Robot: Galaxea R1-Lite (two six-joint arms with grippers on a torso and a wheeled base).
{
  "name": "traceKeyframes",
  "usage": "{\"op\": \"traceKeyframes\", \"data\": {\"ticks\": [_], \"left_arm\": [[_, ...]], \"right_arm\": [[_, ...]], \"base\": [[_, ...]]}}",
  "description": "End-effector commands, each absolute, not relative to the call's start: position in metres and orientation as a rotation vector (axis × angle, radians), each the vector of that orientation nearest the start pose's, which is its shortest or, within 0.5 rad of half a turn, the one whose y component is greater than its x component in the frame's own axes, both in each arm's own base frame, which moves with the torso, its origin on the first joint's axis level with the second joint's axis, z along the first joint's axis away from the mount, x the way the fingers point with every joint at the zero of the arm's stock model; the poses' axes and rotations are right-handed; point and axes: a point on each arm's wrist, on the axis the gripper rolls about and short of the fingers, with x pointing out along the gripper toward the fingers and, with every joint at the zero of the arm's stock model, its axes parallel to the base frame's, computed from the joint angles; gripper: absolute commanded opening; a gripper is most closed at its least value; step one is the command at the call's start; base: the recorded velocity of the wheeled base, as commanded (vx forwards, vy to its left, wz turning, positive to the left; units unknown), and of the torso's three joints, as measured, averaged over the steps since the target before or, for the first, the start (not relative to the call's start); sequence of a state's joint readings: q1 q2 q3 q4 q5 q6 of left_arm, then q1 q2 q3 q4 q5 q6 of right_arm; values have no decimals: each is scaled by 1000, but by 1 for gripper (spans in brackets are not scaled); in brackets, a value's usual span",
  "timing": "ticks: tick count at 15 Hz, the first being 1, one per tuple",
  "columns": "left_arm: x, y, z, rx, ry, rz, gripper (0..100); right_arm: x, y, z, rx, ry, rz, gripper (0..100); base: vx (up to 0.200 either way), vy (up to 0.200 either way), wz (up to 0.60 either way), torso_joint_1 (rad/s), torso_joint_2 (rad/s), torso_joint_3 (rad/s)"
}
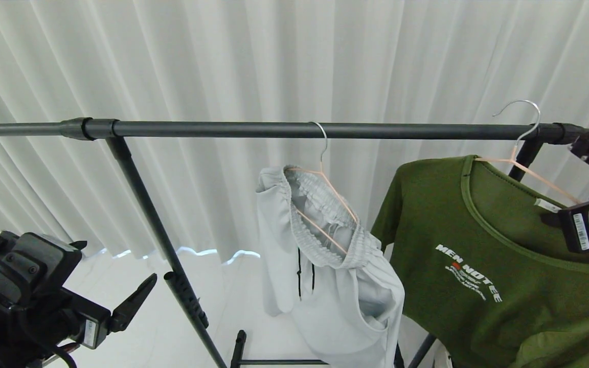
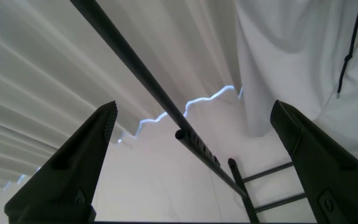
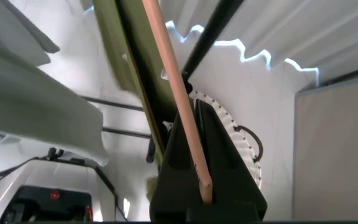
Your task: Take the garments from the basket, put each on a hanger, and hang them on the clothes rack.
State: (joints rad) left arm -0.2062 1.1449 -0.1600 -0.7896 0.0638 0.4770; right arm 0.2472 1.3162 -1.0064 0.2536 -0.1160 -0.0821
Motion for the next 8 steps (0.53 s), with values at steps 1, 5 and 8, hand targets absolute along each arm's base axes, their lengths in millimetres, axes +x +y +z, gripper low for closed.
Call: {"op": "traceKeyframes", "data": {"ticks": [1,5,8], "left_arm": [[133,-27,150,501,152,-188,100],[133,-29,151,501,143,-200,100],[131,-29,152,504,134,-202,100]], "right_arm": [[214,51,242,-188,590,148,0],[231,55,232,-189,599,143,0],[242,55,228,-188,594,125,0]], "base": [[0,0,0,0,0,0],[0,0,0,0,0,0],[0,0,0,0,0,0]]}}
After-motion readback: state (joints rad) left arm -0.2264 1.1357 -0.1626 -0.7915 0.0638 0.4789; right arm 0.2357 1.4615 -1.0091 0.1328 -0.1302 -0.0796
